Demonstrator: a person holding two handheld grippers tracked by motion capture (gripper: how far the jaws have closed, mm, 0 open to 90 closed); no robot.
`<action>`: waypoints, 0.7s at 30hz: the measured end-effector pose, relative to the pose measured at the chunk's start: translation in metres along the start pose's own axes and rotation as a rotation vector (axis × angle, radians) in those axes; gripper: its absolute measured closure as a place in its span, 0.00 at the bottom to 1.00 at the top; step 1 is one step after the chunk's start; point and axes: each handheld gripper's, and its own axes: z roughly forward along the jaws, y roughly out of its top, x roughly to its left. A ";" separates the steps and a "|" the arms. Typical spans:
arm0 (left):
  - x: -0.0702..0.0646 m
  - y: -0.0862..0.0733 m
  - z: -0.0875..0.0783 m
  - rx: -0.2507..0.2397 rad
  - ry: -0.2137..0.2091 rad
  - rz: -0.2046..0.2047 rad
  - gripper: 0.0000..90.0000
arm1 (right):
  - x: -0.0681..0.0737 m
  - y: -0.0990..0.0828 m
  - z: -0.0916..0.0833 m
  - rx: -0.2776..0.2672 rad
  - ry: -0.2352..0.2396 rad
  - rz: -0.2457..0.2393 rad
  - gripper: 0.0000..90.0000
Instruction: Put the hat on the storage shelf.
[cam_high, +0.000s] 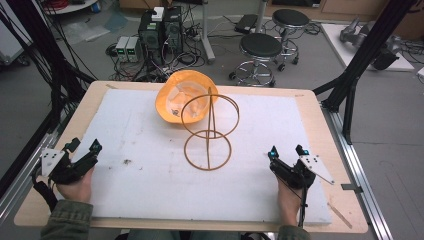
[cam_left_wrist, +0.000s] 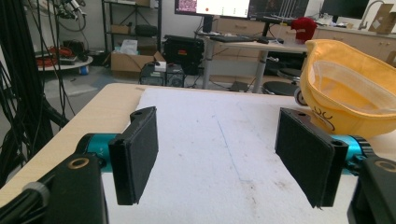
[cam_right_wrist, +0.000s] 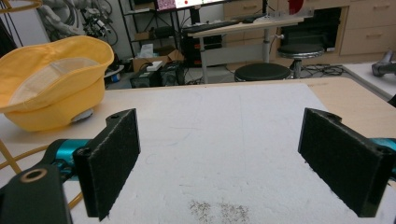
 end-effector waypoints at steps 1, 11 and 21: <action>0.000 0.000 0.000 0.001 0.002 -0.002 0.34 | 0.000 0.000 0.000 0.001 0.002 0.002 0.13; 0.001 -0.001 0.001 0.005 0.002 -0.010 0.34 | 0.000 0.000 0.000 0.000 -0.001 0.002 0.13; 0.002 -0.001 0.001 0.004 -0.003 -0.020 0.35 | -0.001 0.000 -0.001 -0.005 0.001 -0.001 0.13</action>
